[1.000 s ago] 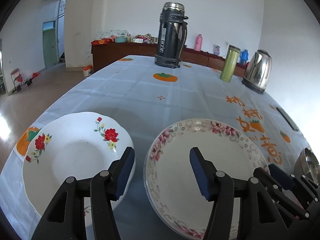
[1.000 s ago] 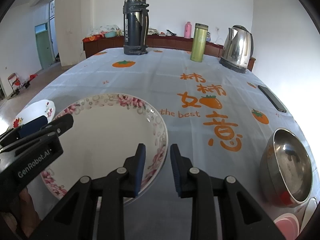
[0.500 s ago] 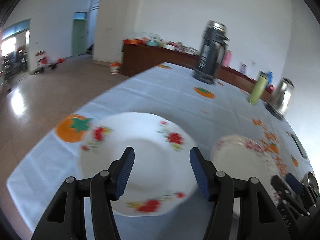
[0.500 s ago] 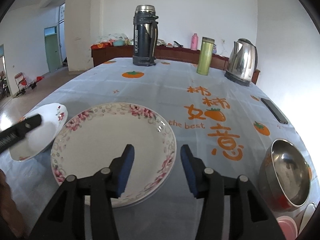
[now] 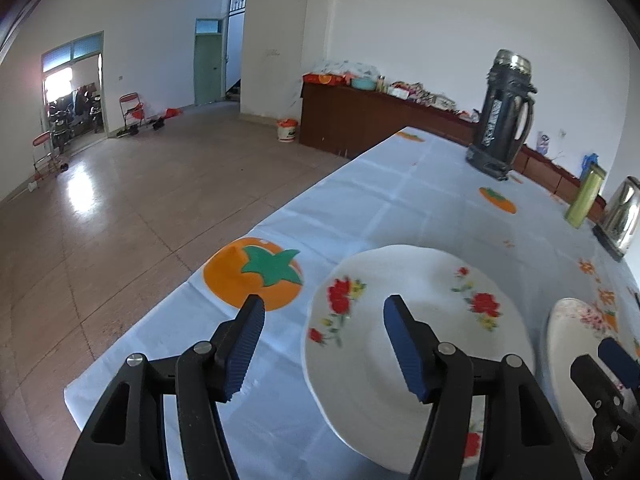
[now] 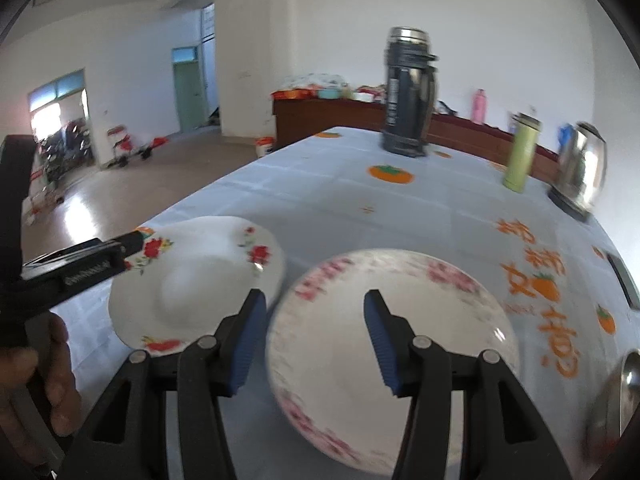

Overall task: Organize plates and bowls
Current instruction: 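Move the left gripper to the white red-flower plate rim and close, then lift the white red-flower plate with the left gripper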

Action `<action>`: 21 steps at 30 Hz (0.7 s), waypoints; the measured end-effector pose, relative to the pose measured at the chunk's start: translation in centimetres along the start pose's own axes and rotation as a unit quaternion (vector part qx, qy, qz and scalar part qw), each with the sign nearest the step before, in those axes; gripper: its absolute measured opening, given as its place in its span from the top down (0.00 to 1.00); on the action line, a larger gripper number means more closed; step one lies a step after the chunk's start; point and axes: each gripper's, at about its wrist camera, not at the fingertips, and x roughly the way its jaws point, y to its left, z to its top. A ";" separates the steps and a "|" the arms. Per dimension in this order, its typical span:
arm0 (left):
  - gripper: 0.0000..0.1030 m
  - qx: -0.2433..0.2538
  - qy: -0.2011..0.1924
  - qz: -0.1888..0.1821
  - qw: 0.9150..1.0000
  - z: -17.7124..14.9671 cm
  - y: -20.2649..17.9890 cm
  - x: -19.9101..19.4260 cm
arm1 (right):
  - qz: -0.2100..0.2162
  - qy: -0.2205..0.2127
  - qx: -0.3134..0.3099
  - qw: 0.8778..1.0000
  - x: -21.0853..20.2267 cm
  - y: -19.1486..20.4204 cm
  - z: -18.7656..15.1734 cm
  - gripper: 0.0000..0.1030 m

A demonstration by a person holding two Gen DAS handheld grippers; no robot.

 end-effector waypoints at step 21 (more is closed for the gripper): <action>0.37 0.008 0.062 -0.021 0.998 -0.2 0.8 3.1 | -0.028 0.130 -0.082 0.988 9.3 4.7 3.4 0.56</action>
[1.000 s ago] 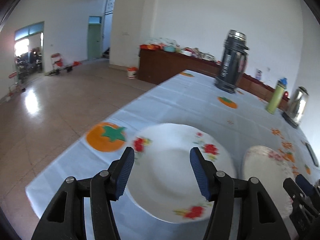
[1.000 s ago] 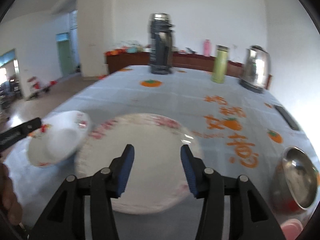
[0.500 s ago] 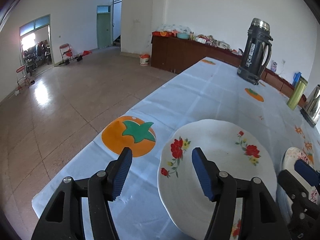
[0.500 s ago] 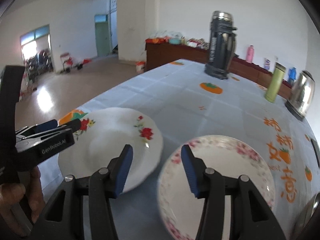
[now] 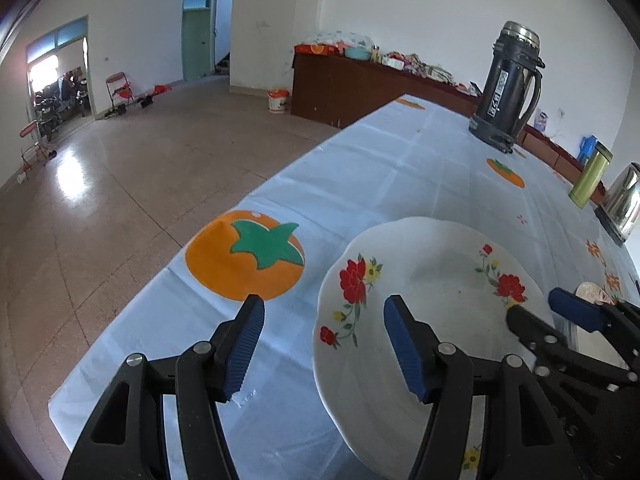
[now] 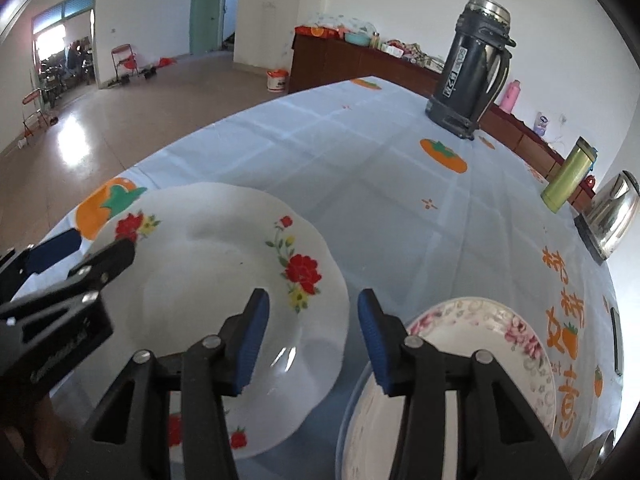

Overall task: Organize plates and bowls
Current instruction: 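Lift the white red-flower plate with the left gripper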

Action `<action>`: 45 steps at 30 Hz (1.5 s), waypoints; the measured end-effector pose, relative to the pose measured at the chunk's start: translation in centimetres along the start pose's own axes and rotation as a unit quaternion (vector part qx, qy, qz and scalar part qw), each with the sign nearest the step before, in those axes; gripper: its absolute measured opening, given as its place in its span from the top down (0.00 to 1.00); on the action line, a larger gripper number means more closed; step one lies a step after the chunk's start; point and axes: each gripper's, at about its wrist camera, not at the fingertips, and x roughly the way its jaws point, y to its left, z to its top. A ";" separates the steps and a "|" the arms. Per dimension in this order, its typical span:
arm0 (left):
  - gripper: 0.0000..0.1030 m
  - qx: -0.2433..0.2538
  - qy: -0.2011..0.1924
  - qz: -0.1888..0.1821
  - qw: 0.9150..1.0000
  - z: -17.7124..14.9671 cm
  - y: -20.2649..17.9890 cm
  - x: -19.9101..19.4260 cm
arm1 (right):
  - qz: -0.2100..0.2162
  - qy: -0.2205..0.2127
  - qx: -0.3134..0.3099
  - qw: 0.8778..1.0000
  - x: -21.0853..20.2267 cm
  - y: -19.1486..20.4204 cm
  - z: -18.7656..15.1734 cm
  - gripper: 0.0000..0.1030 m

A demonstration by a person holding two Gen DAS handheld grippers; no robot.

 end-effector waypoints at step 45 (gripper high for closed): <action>0.60 0.001 -0.027 0.022 0.999 -0.7 1.3 -1.5 | 0.046 -0.072 0.021 0.996 -3.0 2.2 -4.2 0.67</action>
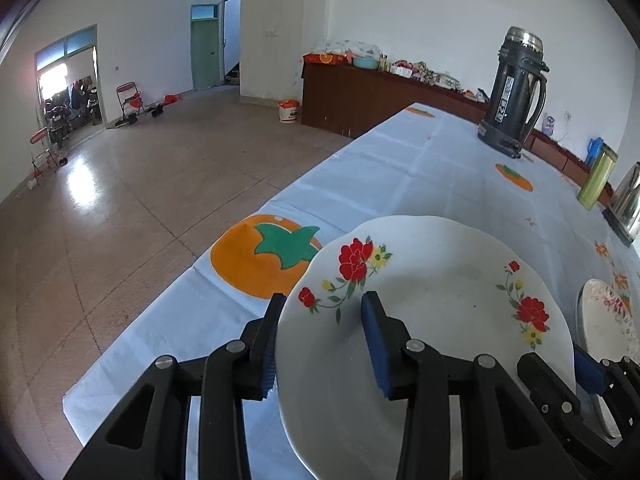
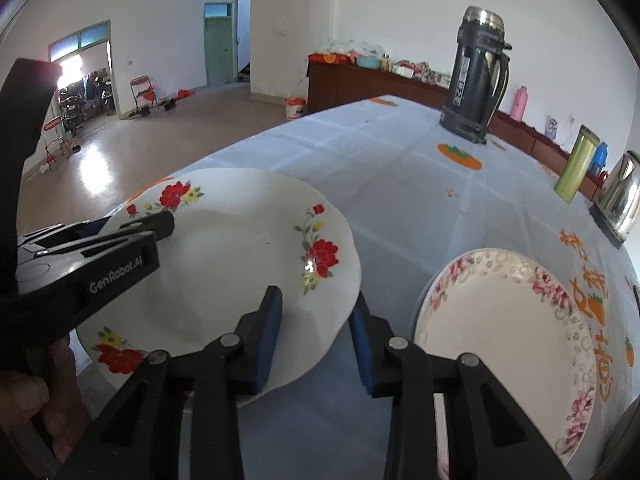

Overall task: Organize plates and bowls
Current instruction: 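Lift the white red-flower plate with the left gripper, then carry the white red-flower plate over the stacked plates and lower it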

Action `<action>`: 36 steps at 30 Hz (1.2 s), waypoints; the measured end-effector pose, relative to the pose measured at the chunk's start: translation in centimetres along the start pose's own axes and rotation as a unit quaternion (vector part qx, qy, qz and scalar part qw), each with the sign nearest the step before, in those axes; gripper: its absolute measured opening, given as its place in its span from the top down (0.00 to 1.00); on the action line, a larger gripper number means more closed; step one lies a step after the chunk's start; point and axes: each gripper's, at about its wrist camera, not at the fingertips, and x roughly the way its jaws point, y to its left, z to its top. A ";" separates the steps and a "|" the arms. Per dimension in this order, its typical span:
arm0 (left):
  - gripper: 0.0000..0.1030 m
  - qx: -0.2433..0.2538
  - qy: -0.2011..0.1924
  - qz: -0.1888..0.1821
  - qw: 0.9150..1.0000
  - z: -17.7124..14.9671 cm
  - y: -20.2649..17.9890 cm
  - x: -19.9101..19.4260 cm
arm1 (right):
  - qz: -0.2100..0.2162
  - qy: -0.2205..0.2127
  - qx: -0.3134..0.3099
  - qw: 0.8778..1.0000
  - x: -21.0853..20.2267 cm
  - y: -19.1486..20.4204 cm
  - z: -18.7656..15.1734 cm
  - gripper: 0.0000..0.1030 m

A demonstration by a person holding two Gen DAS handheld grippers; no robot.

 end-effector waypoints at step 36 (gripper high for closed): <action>0.59 -0.001 -0.062 -0.029 0.998 -0.4 -2.9 -2.4 | -0.044 -0.089 0.057 0.993 -4.0 -2.0 -1.1 0.71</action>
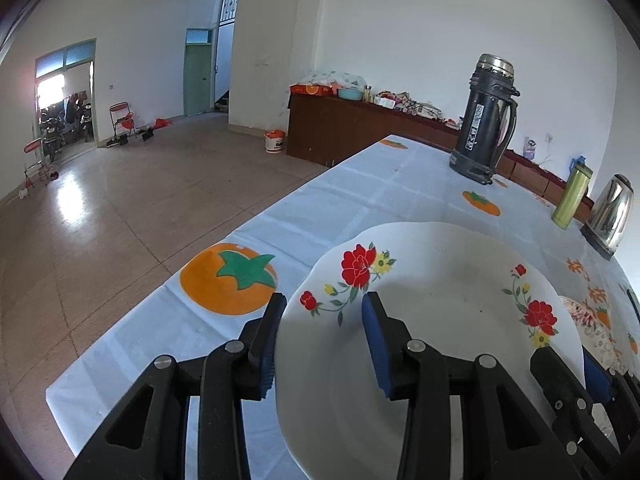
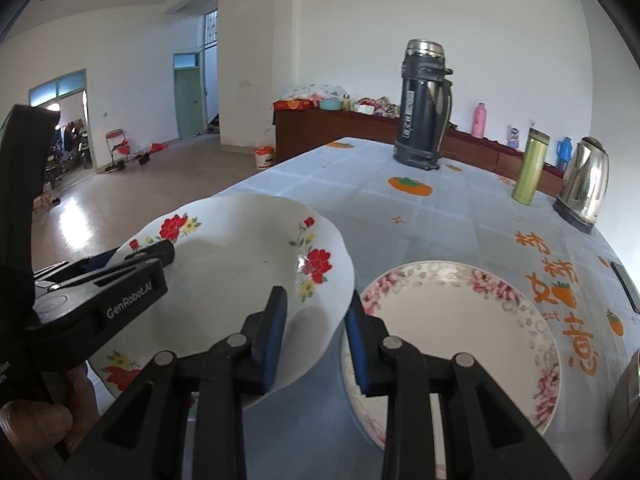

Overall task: Organize plates and bowls
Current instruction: 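Carry the white red-flower plate over the stacked plates and lower it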

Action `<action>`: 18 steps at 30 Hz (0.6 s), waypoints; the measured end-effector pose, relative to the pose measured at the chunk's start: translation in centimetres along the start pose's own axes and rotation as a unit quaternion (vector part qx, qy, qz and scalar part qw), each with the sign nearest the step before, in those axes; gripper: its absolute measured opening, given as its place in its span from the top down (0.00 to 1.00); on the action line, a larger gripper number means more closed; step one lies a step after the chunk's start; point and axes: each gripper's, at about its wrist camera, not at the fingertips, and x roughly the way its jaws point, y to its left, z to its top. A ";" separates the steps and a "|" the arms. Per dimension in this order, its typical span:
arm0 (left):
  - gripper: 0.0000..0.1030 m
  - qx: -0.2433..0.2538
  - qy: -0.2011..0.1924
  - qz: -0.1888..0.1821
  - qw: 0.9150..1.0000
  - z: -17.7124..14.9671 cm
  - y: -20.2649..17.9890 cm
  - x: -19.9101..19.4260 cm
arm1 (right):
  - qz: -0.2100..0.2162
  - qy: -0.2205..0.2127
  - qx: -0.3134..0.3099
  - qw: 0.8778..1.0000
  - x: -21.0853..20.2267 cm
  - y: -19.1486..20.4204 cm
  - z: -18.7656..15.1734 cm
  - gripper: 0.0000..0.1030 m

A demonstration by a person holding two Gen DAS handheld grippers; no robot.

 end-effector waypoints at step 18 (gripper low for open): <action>0.59 0.027 -0.015 -0.037 0.999 0.0 -4.2 -0.8 | -0.044 -0.018 0.039 0.998 -2.1 -3.2 -0.8 0.71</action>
